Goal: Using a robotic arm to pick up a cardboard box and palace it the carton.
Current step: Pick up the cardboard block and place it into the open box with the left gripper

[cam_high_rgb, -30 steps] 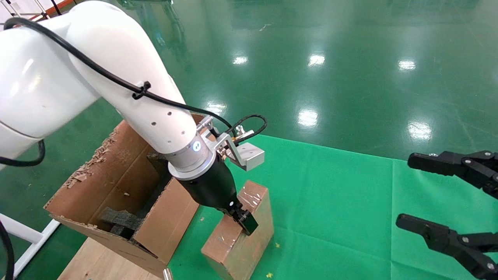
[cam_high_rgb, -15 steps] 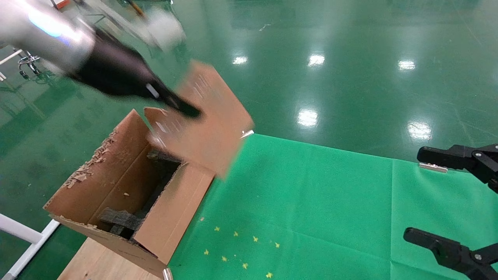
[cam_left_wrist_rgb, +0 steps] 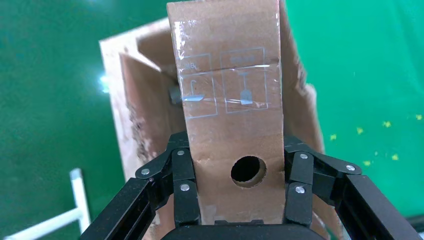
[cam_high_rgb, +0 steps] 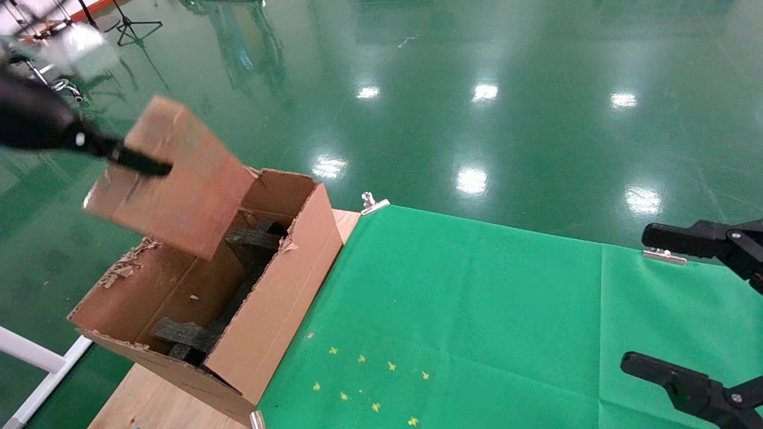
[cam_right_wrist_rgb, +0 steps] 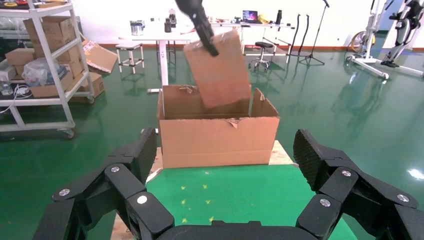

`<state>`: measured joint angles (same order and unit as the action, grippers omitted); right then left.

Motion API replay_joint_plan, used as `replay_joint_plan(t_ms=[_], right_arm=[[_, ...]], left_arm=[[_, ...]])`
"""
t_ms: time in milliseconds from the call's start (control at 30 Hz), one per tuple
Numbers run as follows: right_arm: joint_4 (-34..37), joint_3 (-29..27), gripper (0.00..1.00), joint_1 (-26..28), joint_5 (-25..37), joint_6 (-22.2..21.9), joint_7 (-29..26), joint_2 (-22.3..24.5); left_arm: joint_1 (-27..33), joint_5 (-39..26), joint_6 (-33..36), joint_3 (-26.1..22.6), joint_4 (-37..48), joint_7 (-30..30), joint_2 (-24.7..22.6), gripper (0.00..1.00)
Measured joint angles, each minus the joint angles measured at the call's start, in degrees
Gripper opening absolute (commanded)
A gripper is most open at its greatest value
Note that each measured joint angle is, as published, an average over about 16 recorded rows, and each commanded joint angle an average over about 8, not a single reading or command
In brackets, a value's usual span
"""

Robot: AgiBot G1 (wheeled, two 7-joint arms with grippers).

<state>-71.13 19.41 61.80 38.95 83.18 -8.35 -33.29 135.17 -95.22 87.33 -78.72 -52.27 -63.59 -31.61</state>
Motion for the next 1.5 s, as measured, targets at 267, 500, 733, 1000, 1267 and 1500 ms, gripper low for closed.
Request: replay_joint_plan(t_ms=[267, 500, 733, 1000, 1267, 1500], right_arm=[[0.00, 0.00, 1.00, 0.00, 0.00, 0.00, 0.00, 0.00], [0.00, 0.00, 1.00, 0.00, 0.00, 0.00, 0.00, 0.00], [0.00, 0.00, 1.00, 0.00, 0.00, 0.00, 0.00, 0.00], [0.00, 0.01, 1.00, 0.00, 0.00, 0.00, 0.00, 0.00], [0.00, 0.01, 1.00, 0.00, -0.01, 0.00, 0.00, 0.00], [0.00, 0.01, 1.00, 0.00, -0.01, 0.00, 0.00, 0.00]], left_arm=[[-7.23, 0.57, -6.10, -2.17, 14.19, 12.49, -0.18, 0.00], [-12.75, 0.60, -12.35, -2.95, 26.60, 21.02, -3.80, 0.00], [-16.93, 1.82, -17.89, -2.48, 36.85, 26.41, -8.02, 0.00], [-21.95, 3.62, -23.51, -1.49, 45.12, 27.82, -12.50, 0.00], [-27.83, 4.79, -29.86, -0.77, 49.64, 26.85, -15.72, 0.00], [-31.77, 6.11, -33.11, 0.12, 50.93, 26.55, -16.96, 0.00]])
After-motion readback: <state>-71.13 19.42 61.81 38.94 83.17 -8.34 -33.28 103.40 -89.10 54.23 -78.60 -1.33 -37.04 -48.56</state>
